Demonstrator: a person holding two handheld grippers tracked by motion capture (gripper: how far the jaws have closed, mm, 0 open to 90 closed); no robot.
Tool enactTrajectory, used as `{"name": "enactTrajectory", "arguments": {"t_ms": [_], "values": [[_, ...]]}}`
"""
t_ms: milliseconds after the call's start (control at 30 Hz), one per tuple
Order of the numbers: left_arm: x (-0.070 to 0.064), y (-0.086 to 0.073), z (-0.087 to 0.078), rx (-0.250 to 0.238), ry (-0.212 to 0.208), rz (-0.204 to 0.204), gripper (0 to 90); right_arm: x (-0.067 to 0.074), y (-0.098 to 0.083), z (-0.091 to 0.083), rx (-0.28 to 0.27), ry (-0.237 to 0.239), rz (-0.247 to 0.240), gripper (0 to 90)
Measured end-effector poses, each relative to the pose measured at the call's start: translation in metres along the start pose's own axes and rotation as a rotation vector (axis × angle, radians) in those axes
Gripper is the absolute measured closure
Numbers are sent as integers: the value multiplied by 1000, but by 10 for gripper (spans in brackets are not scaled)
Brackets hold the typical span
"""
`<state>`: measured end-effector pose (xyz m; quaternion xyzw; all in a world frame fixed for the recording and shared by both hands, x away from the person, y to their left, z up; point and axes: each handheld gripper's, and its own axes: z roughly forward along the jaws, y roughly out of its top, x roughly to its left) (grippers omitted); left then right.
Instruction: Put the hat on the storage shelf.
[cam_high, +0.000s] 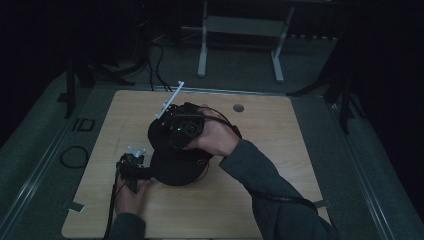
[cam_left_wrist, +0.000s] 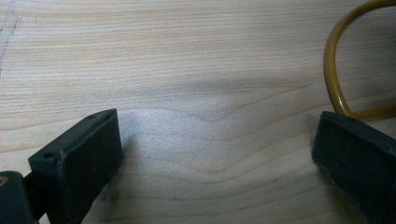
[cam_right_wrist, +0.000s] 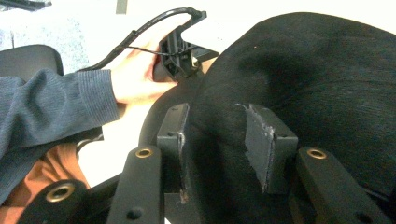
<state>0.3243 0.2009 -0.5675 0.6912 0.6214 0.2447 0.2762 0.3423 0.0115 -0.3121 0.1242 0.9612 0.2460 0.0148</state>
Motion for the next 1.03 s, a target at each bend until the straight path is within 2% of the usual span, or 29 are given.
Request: {"name": "enactTrajectory", "arguments": {"t_ms": [167,333,1033], "values": [[0,0,0,0,0,0,12,-3,-2,-4,-25,-6,9,596],[0,0,0,0,0,0,12,-7,-6,-12,-87,-22,25,583],[0,0,0,0,0,0,12,-16,-18,-24,-179,-15,67,562]]}}
